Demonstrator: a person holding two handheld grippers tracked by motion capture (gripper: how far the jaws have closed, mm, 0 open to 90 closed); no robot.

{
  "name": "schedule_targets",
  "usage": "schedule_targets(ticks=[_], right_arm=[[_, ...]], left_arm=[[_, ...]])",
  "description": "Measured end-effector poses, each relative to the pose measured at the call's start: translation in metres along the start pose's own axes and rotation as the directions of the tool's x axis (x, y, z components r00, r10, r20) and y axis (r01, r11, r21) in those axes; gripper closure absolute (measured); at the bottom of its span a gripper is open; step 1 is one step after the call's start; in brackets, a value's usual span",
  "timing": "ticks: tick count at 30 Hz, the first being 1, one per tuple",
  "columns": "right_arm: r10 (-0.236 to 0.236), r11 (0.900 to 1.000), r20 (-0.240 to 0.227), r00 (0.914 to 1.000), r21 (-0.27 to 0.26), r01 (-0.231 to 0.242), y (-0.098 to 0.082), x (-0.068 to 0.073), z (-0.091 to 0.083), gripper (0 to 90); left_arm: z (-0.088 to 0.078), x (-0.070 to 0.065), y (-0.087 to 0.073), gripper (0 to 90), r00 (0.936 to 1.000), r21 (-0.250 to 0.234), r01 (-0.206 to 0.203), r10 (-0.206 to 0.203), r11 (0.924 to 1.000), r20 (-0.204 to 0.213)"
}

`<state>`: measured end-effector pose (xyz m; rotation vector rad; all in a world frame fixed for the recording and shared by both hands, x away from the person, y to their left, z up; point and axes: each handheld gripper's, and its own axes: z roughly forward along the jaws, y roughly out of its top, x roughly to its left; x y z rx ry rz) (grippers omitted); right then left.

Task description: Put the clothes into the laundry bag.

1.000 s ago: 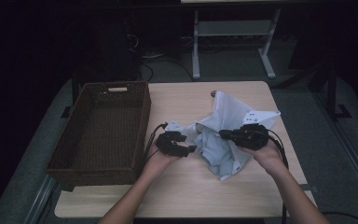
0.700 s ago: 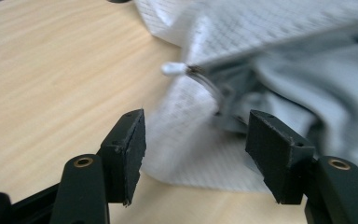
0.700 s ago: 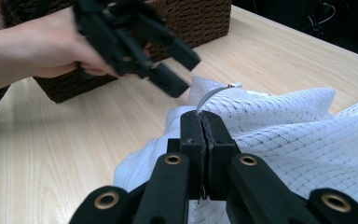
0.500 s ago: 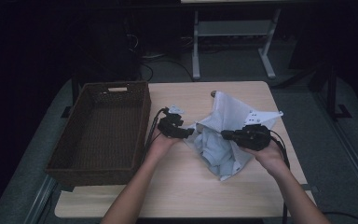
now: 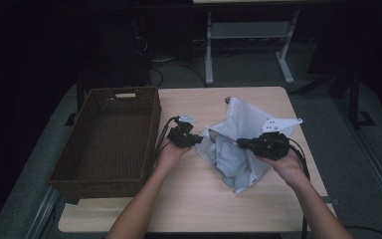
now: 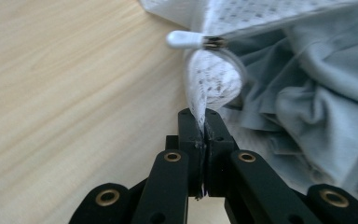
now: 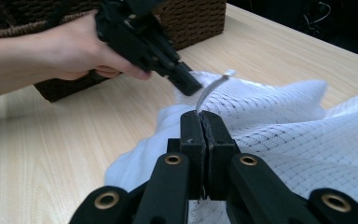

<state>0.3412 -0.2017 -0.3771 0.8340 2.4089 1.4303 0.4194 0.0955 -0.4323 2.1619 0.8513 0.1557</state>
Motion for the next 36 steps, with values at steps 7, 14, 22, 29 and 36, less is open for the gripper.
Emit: schedule_targets(ticks=[7, 14, 22, 29, 36], right_arm=[[0.012, 1.0, 0.013, 0.9998, 0.009, -0.012, -0.002, -0.005, 0.001, 87.6], [0.019, 1.0, 0.017, 0.9997, 0.018, -0.019, -0.004, -0.007, 0.003, 87.4], [0.023, 0.999, 0.013, 0.9996, 0.037, -0.024, -0.008, -0.007, 0.008, 85.9], [0.056, 0.998, -0.015, 0.9983, 0.036, -0.055, -0.002, 0.003, -0.003, 61.4], [0.028, 0.998, -0.069, 0.9972, 0.05, -0.025, -0.001, 0.028, -0.012, 56.7]], left_arm=[[-0.016, -0.023, -0.019, 87.9, 0.9979, 0.018, 0.01, -0.012, 0.9998, 0.064], [-0.032, -0.048, -0.039, 87.9, 0.9917, 0.02, 0.004, -0.007, 0.9998, 0.128], [-0.043, -0.064, -0.06, 87.9, 0.9864, -0.023, 0.022, -0.018, 0.9995, 0.163], [-0.042, -0.062, -0.064, 87.8, 0.9844, -0.033, 0.028, -0.022, 0.9991, 0.175], [-0.042, -0.062, -0.066, 87.7, 0.982, -0.033, 0.032, -0.025, 0.9989, 0.187]])
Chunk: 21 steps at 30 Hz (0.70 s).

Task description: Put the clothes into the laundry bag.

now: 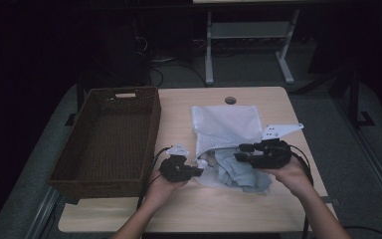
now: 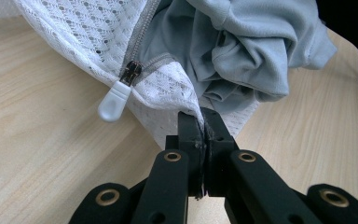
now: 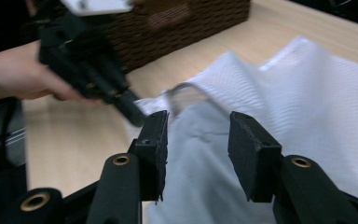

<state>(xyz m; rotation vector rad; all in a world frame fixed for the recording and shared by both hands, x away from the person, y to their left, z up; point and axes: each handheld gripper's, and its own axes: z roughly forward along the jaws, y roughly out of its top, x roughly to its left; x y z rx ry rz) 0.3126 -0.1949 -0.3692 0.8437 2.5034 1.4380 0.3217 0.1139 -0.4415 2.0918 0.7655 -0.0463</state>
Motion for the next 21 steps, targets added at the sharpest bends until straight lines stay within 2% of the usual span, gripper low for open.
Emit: schedule_targets(ticks=[4, 12, 16, 18, 21], right_arm=[[-0.008, 1.0, -0.03, 0.9995, 0.03, 0.009, -0.007, 0.012, 0.004, 56.8], [-0.041, 0.996, -0.039, 0.9984, 0.076, 0.044, -0.015, 0.024, 0.021, 57.1], [-0.055, 0.991, -0.023, 0.9982, 0.119, 0.058, -0.023, 0.026, 0.038, 57.4], [-0.089, 0.984, 0.015, 0.996, 0.156, 0.085, -0.026, 0.027, 0.046, 58.2], [-0.099, 0.979, 0.027, 0.9947, 0.183, 0.093, -0.032, 0.027, 0.054, 58.7]], left_arm=[[0.001, -0.001, 0.0, 87.7, 1.0, 0.002, -0.004, 0.004, 1.0, 0.007], [0.001, -0.004, 0.0, 87.7, 0.9997, 0.005, -0.016, 0.016, 0.9999, 0.02], [0.001, -0.005, 0.0, 87.7, 0.9995, 0.004, -0.019, 0.019, 0.9998, 0.024], [0.001, -0.006, 0.0, 87.7, 0.9994, 0.007, -0.024, 0.024, 0.9997, 0.025], [0.001, -0.006, -0.001, 87.7, 0.9993, 0.008, -0.027, 0.026, 0.9996, 0.026]])
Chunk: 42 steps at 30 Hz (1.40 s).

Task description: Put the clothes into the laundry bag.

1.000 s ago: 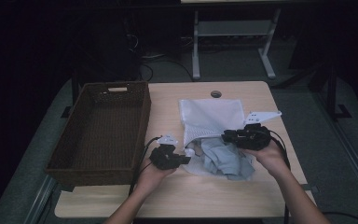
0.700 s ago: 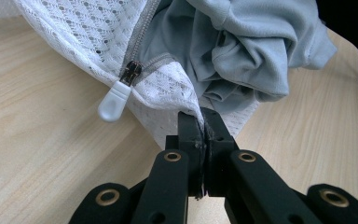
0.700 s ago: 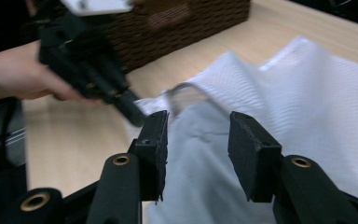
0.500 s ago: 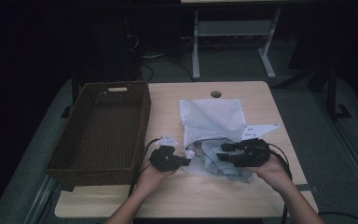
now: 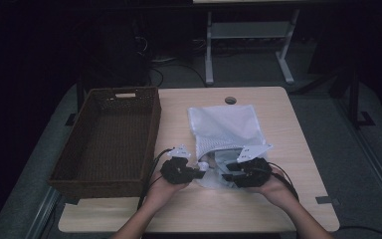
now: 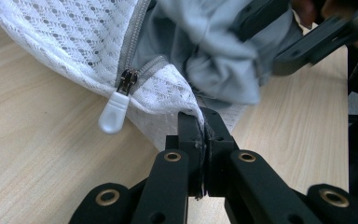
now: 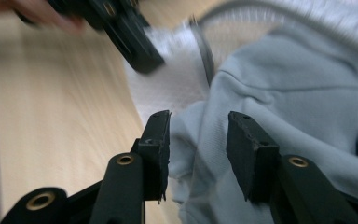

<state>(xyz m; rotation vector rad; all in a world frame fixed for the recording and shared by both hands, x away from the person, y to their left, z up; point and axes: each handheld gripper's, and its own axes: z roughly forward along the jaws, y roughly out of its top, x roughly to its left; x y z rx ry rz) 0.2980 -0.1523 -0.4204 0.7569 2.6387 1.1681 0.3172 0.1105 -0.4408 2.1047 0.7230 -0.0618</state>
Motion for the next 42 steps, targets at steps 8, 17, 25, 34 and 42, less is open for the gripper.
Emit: schedule_targets(ticks=[8, 17, 25, 34, 42], right_arm=[[-0.05, 0.993, 0.047, 0.9977, 0.111, 0.045, -0.011, 0.001, 0.026, 58.8], [-0.07, 0.988, 0.09, 0.9935, 0.146, 0.057, -0.016, 0.002, 0.036, 77.7], [-0.027, 0.995, 0.094, 0.9952, 0.097, 0.018, -0.012, -0.004, 0.034, 83.2], [0.041, 0.998, 0.137, 0.9897, 0.045, -0.048, 0.007, -0.018, 0.041, 83.2], [0.087, 0.996, 0.215, 0.9728, 0.011, -0.091, 0.023, -0.037, 0.053, 83.1]], left_arm=[[0.0, -0.001, 0.0, 87.7, 1.0, 0.0, -0.006, 0.006, 1.0, 0.0], [0.001, -0.001, 0.0, 87.7, 1.0, 0.001, -0.009, 0.009, 1.0, 0.003], [0.005, -0.002, -0.001, 87.7, 0.9998, 0.022, -0.015, 0.015, 0.9996, 0.012], [0.011, -0.002, 0.0, 87.4, 0.9994, 0.055, -0.024, 0.023, 0.9982, 0.025], [0.019, -0.003, -0.003, 87.4, 0.9985, 0.096, -0.038, 0.034, 0.9947, 0.043]])
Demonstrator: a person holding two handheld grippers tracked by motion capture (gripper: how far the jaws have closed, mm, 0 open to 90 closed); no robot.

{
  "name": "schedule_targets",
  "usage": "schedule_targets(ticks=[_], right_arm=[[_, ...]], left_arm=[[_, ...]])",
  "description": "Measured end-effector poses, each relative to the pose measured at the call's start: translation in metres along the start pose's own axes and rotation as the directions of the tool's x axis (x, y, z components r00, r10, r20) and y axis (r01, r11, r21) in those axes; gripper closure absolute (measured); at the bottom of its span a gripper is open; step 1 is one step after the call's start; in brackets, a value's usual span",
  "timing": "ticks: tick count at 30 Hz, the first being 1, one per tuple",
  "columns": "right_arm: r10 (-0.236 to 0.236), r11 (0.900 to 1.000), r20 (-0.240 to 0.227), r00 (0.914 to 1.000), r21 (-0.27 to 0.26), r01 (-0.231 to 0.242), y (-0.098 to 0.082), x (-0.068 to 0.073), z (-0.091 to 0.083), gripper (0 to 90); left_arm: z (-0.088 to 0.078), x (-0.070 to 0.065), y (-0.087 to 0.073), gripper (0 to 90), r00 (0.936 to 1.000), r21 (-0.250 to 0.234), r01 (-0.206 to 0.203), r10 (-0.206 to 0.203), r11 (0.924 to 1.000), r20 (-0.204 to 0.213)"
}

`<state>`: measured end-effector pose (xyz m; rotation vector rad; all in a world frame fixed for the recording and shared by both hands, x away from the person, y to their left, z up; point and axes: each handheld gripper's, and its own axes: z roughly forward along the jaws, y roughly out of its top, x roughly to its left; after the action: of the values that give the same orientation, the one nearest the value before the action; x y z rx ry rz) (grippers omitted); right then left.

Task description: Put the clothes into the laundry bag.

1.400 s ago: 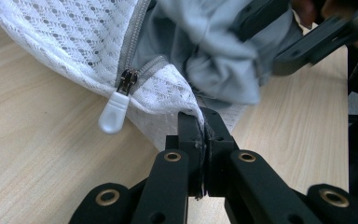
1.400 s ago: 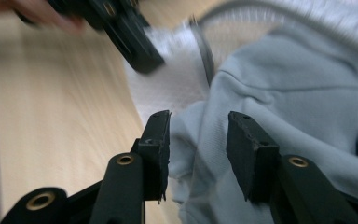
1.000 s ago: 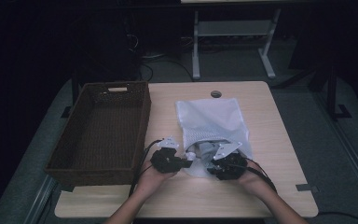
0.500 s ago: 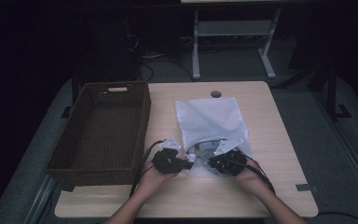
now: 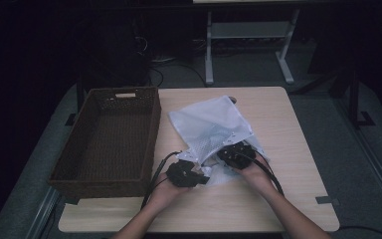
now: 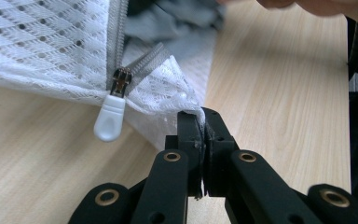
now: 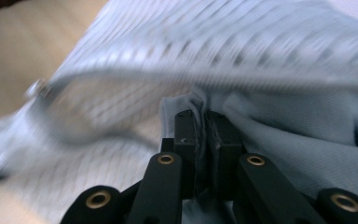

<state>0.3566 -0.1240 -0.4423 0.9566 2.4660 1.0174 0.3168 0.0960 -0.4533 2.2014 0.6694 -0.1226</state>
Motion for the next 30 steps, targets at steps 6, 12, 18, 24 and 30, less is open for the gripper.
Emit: schedule_targets(ticks=[6, 12, 18, 24, 30], right_arm=[[0.012, 1.0, -0.018, 0.9998, -0.024, -0.012, 0.005, -0.006, 0.01, 81.3], [0.007, 0.999, -0.078, 0.9969, -0.043, -0.011, 0.001, -0.007, -0.01, 62.8], [0.038, 0.997, -0.141, 0.9893, -0.057, -0.046, -0.005, -0.014, -0.041, 47.4], [0.042, 0.996, -0.149, 0.9879, -0.07, -0.053, -0.02, -0.019, -0.068, 42.9], [0.049, 0.999, -0.14, 0.989, -0.008, -0.05, -0.045, -0.021, -0.077, 42.1]], left_arm=[[-0.001, 0.002, 0.0, 87.4, 1.0, -0.005, 0.008, -0.008, 1.0, -0.002], [-0.002, 0.003, -0.001, 87.4, 0.9999, -0.012, 0.012, -0.012, 0.9999, -0.002], [-0.003, 0.003, 0.0, 87.4, 0.9999, -0.019, 0.01, -0.01, 0.9998, -0.006], [-0.004, 0.004, -0.001, 87.4, 0.9999, -0.023, 0.016, -0.016, 0.9996, -0.002], [-0.003, 0.004, 0.0, 87.4, 0.9998, -0.024, 0.018, -0.018, 0.9995, 0.0]])
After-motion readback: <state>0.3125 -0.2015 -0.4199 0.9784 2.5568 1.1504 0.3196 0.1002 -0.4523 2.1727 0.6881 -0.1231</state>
